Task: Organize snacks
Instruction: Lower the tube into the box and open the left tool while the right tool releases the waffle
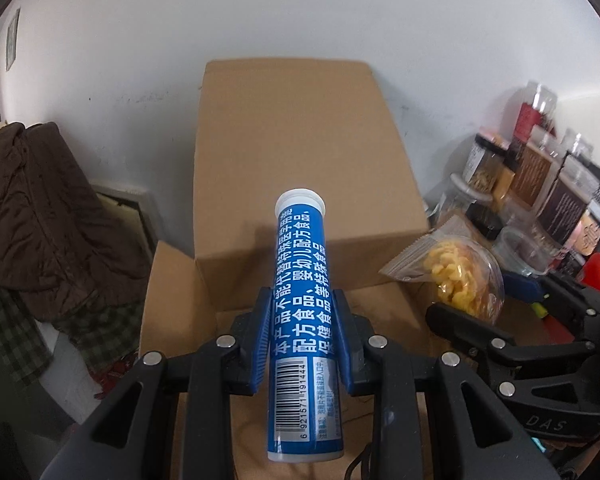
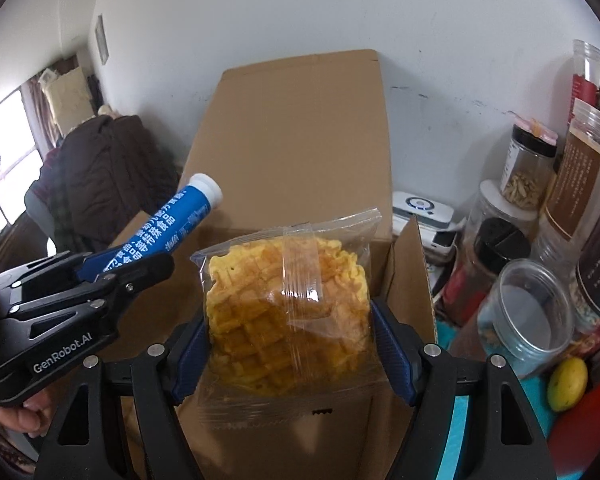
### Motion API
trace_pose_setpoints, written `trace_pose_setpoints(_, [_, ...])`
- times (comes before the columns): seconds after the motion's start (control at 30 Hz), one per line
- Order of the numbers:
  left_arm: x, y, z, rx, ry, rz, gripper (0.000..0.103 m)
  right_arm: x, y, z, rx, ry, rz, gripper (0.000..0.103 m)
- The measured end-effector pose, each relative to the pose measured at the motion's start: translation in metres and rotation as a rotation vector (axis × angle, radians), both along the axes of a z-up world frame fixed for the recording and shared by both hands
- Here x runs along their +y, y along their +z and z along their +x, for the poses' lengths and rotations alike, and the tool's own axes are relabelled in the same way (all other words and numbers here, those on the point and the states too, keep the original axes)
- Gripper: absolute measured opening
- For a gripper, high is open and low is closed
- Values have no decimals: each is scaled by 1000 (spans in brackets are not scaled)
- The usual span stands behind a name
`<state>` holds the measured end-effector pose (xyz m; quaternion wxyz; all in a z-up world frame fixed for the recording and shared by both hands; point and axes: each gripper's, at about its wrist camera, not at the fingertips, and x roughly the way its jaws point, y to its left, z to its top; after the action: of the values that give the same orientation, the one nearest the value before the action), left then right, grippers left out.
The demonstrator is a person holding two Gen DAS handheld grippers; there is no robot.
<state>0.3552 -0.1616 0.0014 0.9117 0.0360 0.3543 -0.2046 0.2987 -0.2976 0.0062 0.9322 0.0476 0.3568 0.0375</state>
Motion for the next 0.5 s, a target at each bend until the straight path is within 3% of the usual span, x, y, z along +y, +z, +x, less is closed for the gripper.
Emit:
trace_pose_setpoints(0.33, [-2, -11, 10, 69, 56, 55, 28, 0, -3, 2, 12, -39, -46, 82])
trace_pose_setpoints(0.5, [-2, -4, 4, 44, 70, 86, 28, 0, 2, -3, 1, -47, -65, 83])
